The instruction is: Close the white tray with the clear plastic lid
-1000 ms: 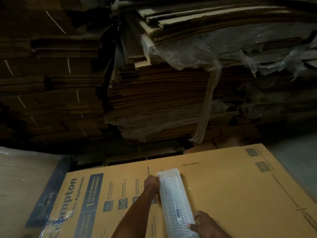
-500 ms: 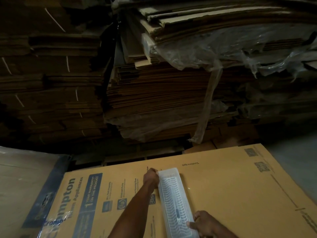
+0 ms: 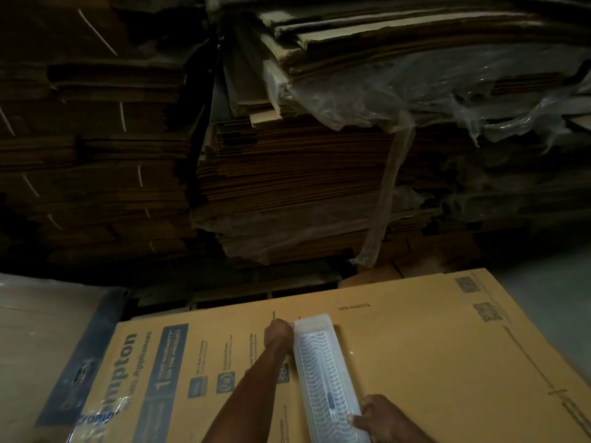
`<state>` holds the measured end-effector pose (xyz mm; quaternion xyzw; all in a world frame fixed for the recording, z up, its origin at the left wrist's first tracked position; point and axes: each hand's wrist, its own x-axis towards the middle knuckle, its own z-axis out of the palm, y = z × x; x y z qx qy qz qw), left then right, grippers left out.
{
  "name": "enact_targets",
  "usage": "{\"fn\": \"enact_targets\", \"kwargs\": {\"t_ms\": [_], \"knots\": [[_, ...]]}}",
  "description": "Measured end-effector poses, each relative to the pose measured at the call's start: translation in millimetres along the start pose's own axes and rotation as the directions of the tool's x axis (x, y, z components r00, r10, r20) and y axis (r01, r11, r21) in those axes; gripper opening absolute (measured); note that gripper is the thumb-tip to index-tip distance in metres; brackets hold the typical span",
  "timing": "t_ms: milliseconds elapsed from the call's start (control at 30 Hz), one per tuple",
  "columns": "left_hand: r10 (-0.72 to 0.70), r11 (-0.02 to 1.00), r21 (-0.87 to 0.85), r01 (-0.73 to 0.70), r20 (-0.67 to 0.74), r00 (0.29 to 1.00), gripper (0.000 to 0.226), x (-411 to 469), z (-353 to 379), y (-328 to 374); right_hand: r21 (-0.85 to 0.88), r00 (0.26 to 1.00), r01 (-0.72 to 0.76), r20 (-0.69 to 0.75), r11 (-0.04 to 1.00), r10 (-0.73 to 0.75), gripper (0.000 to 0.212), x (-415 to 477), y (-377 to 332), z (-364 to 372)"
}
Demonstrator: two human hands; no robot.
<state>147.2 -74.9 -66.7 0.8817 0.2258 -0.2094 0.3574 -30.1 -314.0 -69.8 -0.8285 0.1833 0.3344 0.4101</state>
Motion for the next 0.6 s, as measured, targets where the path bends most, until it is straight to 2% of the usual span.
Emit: {"fn": "enact_targets", "kwargs": {"t_ms": [67,200,300,333,467,600], "knots": [[-0.003,0.998,0.070,0.002,0.017,1.000,0.034,2.2,-0.4,-1.9,0.023,0.999,0.011,0.034,1.000,-0.012,0.100,11.8,12.6,3.6],[0.045,0.988,0.145,-0.048,0.024,0.999,0.037,10.3,-3.5,-6.8,-0.073,0.997,0.024,0.071,0.997,-0.019,0.095,-9.3,-23.2,-8.3],[0.131,0.987,0.103,-0.126,-0.051,0.990,0.042,-11.6,-26.9,6.1,-0.173,0.997,0.067,-0.011,0.983,-0.070,0.129,-18.3,-60.0,-26.1],[0.172,0.980,0.119,-0.162,-0.084,0.981,0.042,-13.6,-33.3,10.3,-0.199,0.991,0.103,-0.060,0.975,-0.117,0.132,-19.1,-71.9,-31.8],[0.252,0.964,0.135,-0.230,-0.179,0.951,0.045,-22.9,-60.1,27.0,-0.285,0.942,0.197,-0.211,0.938,-0.262,0.093,-9.4,-108.9,-54.4],[0.278,0.958,0.131,-0.254,-0.218,0.936,0.048,-31.1,-76.4,39.3,-0.373,0.883,0.251,-0.291,0.893,-0.369,0.091,-2.1,-137.5,-74.7]]}}
